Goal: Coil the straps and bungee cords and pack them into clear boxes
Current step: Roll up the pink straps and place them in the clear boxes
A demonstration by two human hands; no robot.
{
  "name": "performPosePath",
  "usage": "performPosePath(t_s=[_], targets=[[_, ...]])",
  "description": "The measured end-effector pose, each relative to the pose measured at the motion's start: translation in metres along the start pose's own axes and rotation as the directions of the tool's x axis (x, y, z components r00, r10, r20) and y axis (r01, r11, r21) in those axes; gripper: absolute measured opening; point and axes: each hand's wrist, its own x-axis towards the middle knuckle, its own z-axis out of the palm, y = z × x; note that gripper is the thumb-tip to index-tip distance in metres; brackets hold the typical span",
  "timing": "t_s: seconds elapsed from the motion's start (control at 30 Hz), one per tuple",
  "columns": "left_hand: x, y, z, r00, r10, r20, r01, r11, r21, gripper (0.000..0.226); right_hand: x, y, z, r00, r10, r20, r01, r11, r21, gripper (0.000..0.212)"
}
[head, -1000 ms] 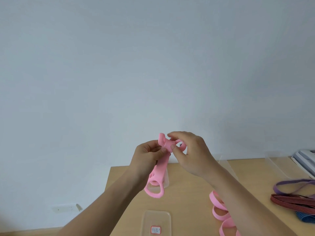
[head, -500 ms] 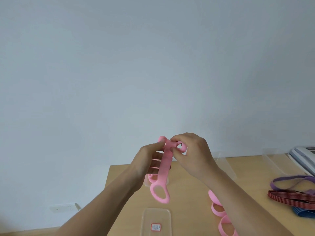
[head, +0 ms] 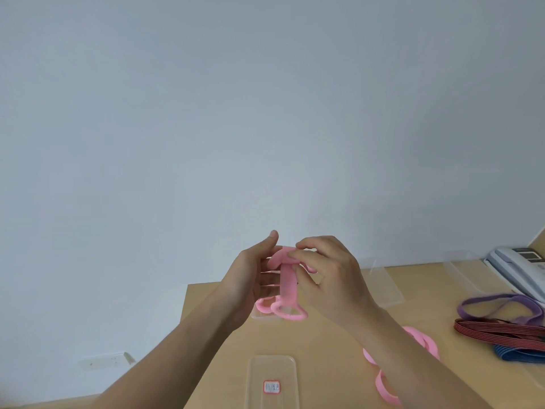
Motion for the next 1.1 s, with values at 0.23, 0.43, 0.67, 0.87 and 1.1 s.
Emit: performPosePath(t_s=[0.23,0.43,0.67,0.87,1.1], targets=[[-0.001,-0.001,-0.008,0.995,0.043,0.085,-0.049,0.996,0.074,0.027,-0.005,-0.011,-0.003,1.000,-0.012,0.000,0.012,1.000,0.001,0.026],[0.001,-0.004,-0.021,0.996,0.060,0.072,-0.066,0.994,0.089,0.037,0.008,-0.026,-0.011,0.981,0.191,-0.008,-0.185,0.956,0.228,0.026],[0.000,-0.003,-0.032,0.990,0.095,0.104,-0.096,0.995,0.007,0.049,0.019,-0.028,-0.005,0.882,0.319,0.347,-0.390,0.907,0.157,0.021],[-0.001,-0.007,-0.040,0.994,0.041,0.104,-0.035,0.997,-0.062,0.056,0.023,-0.037,0.001,0.879,0.390,0.275,-0.451,0.867,0.213,0.020],[-0.004,-0.007,-0.043,0.994,-0.040,0.102,0.034,0.998,0.061,0.044,0.015,-0.043,0.010,0.820,0.520,0.238,-0.571,0.766,0.296,0.016]])
